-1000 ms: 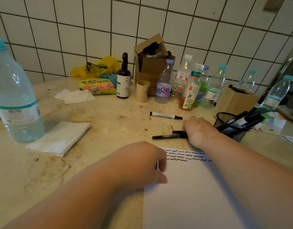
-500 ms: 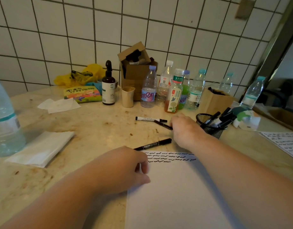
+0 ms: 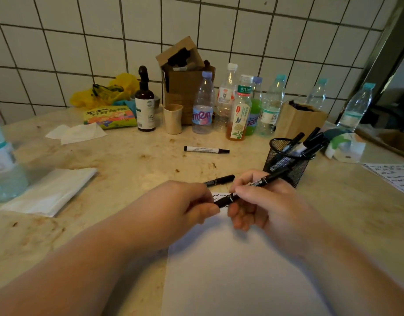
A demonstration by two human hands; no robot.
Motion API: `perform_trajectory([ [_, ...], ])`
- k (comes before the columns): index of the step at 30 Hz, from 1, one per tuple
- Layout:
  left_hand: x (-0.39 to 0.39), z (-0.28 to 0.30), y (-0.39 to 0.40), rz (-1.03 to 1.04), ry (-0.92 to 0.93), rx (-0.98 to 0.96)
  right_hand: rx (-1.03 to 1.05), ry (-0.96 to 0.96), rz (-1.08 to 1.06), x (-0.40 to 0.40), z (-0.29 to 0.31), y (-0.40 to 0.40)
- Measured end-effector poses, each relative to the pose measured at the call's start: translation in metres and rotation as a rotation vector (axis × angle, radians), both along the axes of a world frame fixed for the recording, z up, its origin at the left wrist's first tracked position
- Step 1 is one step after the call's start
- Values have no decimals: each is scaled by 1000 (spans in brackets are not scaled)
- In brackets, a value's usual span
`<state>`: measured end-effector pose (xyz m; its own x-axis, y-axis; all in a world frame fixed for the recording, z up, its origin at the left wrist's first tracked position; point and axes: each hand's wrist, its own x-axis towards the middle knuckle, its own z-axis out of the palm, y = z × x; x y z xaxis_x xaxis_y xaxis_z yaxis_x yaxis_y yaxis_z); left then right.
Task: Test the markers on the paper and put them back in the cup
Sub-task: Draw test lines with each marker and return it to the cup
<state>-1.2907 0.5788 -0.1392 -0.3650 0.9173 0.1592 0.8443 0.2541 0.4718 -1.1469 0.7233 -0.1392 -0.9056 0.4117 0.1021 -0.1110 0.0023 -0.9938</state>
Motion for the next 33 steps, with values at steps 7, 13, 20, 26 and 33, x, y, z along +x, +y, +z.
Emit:
perform_trajectory([
  [7,1,0,-2,-65,47,1,26,72,5,-1,-7,2],
  [13,-8,10,-14,-248,-236,-216,33,105,3,10,3,12],
  [20,-19,-1,-5,144,95,-91,87,-86,-466,2,-10,37],
  [26,-18,-11,-6,115,147,-181,100,-229,-544,-2,-16,38],
  [33,-20,-12,-5,121,141,-180,116,-231,-494,-7,-20,33],
])
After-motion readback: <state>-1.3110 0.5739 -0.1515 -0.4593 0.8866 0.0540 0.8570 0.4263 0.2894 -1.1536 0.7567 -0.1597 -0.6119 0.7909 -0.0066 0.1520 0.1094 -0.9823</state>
